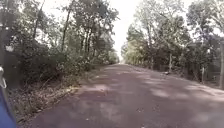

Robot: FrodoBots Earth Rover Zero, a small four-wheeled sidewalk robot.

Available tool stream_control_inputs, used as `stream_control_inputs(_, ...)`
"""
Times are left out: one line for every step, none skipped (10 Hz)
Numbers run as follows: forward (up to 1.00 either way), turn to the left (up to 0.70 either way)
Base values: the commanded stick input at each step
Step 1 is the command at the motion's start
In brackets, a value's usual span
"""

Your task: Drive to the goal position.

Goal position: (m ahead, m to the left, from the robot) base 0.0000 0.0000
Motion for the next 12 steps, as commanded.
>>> stream_control_inputs(0.02, 0.0)
stream_control_inputs(0.0, 0.0)
stream_control_inputs(0.0, 0.0)
stream_control_inputs(0.01, 0.0)
stream_control_inputs(0.04, 0.0)
stream_control_inputs(0.02, 0.0)
stream_control_inputs(0.01, 0.0)
stream_control_inputs(0.04, 0.0)
stream_control_inputs(0.0, 0.0)
stream_control_inputs(0.0, 0.0)
stream_control_inputs(0.0, 0.0)
stream_control_inputs(0.0, 0.0)
